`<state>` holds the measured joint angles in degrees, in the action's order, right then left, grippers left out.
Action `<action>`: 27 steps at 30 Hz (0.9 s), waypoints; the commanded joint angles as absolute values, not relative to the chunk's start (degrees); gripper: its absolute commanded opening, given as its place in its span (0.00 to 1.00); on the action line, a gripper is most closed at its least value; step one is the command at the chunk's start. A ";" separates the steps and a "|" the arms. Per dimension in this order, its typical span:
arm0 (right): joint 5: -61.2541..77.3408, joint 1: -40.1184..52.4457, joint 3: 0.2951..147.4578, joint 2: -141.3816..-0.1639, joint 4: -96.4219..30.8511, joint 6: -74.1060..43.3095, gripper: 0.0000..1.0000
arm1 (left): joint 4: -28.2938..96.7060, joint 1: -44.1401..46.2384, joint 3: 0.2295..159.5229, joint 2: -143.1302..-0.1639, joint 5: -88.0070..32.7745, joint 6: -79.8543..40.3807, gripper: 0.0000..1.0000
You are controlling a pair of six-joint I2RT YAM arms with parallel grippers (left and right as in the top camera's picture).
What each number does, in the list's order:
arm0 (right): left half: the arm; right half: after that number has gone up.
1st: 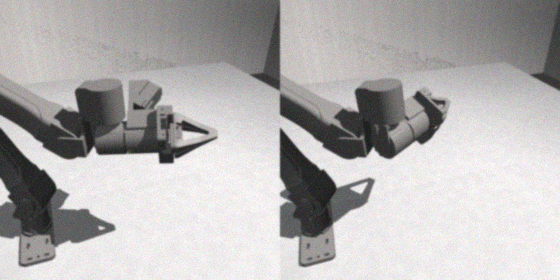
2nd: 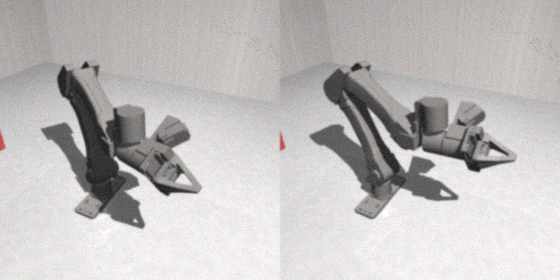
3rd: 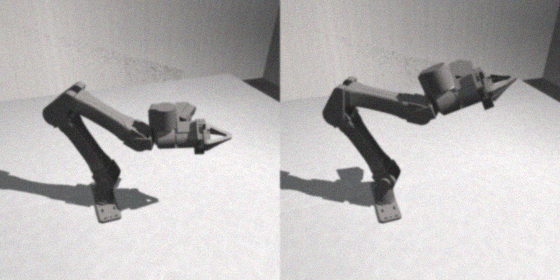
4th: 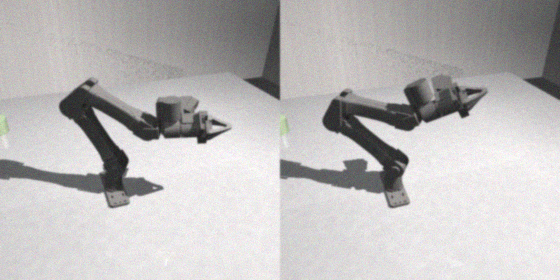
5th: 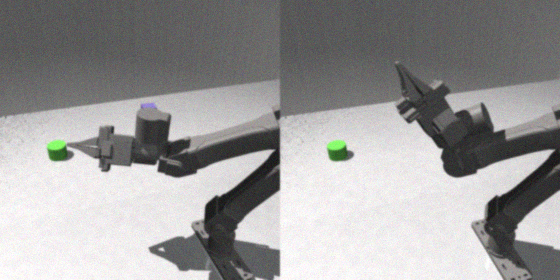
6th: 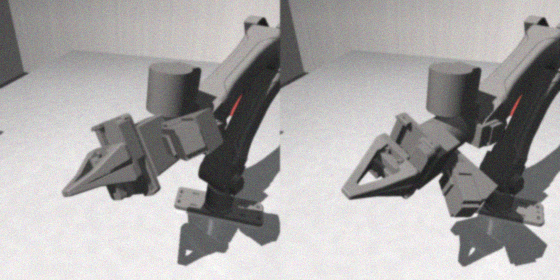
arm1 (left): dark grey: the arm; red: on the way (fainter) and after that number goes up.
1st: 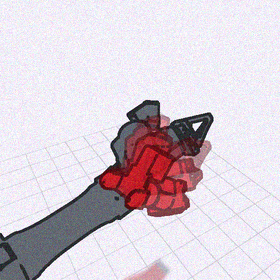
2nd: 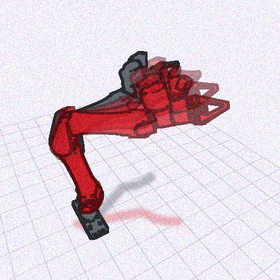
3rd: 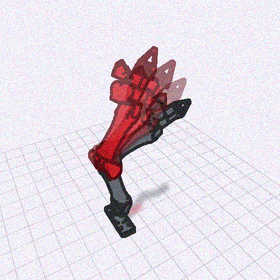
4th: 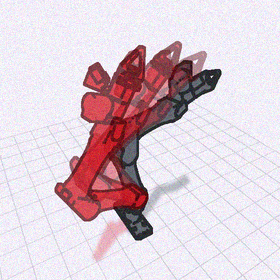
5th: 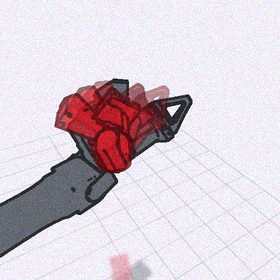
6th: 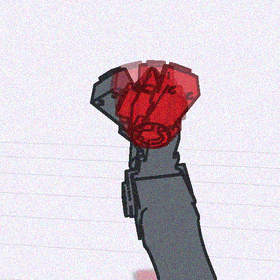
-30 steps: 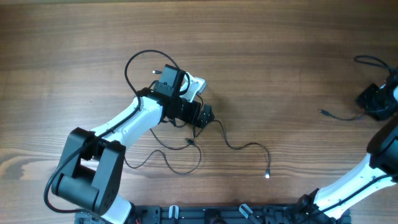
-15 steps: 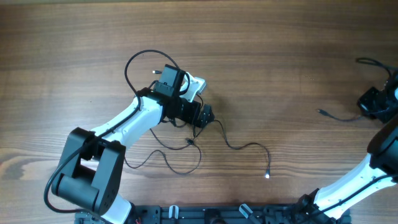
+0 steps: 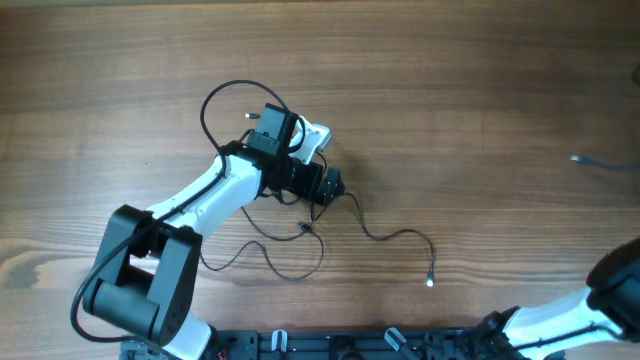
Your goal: Untangle cables
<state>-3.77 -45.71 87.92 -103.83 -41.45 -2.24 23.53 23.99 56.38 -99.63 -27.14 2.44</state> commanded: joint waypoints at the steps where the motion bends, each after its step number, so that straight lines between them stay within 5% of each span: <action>1: -14.61 -49.01 88.84 -102.37 -38.54 -4.56 0.07 | 23.35 24.25 57.10 -98.70 -28.25 2.09 1.00; 14: -13.06 -56.29 88.53 -108.33 -29.50 -7.29 0.05 | 23.33 24.25 57.10 -98.70 -28.25 2.04 1.00; 20: -12.80 -58.57 88.47 -113.21 -31.27 -14.00 0.16 | 23.35 24.27 57.10 -98.70 -28.27 1.83 1.00; 22: -10.59 -58.78 88.47 -115.26 -32.42 -14.09 0.55 | 23.29 24.25 57.10 -98.70 -28.27 0.56 1.00; 23: -8.82 -58.78 88.47 -115.87 -32.88 -14.02 0.86 | 23.33 24.27 57.10 -98.70 -28.27 0.56 1.00; 24: -6.96 -58.78 88.49 -116.01 -33.34 -13.93 1.00 | 23.33 24.27 57.10 -98.70 -28.27 0.56 1.00; 27: 2.92 -58.33 88.51 -115.70 -33.89 -13.28 1.00 | 23.33 24.25 57.10 -98.70 -28.25 0.58 1.00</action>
